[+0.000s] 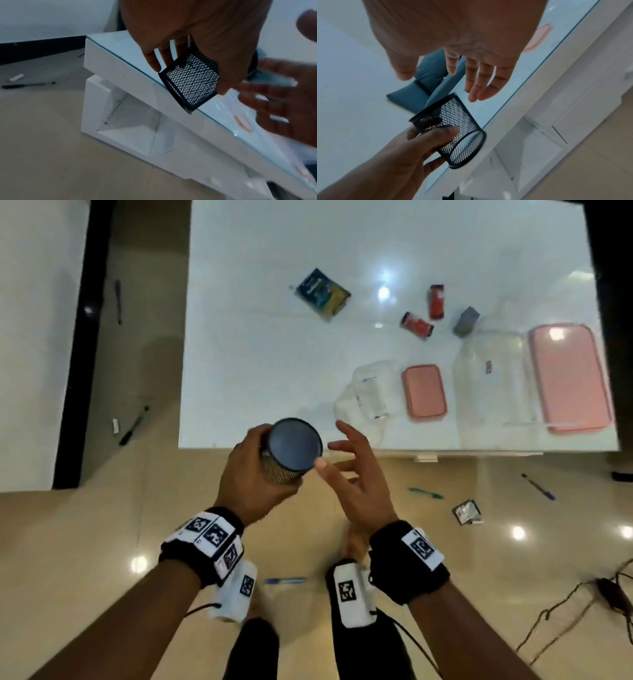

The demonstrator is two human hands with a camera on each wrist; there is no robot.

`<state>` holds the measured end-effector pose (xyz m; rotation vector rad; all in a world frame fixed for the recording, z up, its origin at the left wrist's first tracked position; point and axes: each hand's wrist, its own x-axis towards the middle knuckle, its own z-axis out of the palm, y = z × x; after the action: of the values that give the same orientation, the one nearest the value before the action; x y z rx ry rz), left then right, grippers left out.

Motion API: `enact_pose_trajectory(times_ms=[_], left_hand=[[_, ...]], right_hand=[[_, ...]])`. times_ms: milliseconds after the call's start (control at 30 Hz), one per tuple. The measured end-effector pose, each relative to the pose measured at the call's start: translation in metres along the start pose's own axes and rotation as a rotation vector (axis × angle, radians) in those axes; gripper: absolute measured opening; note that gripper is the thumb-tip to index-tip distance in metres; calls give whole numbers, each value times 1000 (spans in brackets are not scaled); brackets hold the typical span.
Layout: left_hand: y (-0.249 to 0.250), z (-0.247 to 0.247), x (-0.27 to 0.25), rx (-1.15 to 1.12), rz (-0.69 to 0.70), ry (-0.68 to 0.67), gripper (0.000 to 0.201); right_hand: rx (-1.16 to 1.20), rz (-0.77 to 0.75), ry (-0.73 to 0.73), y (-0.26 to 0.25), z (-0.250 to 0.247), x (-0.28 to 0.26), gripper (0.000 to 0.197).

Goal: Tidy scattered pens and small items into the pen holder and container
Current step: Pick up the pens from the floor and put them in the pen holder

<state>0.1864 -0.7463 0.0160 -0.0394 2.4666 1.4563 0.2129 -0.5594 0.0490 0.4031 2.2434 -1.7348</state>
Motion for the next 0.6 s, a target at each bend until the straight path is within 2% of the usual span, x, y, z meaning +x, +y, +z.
enact_pose_trajectory(times_ms=[100, 167, 233, 367, 467, 533, 600], left_hand=[[8, 8, 36, -190, -113, 144, 85], [9, 20, 58, -246, -152, 213, 88], [11, 27, 73, -223, -139, 252, 89], [10, 41, 83, -208, -136, 263, 89], [0, 48, 67, -173, -215, 301, 82], [-6, 54, 46, -117, -260, 345, 68], [-16, 63, 17, -108, -319, 358, 43]], right_hand=[[58, 40, 153, 16, -13, 18, 26], [44, 113, 160, 40, -20, 24, 15], [9, 138, 122, 59, -28, 28, 12], [-220, 251, -131, 93, -50, 28, 8], [-406, 352, -290, 116, -66, 27, 9], [-511, 464, -390, 130, -75, 26, 15], [-552, 570, -409, 149, -85, 22, 15]])
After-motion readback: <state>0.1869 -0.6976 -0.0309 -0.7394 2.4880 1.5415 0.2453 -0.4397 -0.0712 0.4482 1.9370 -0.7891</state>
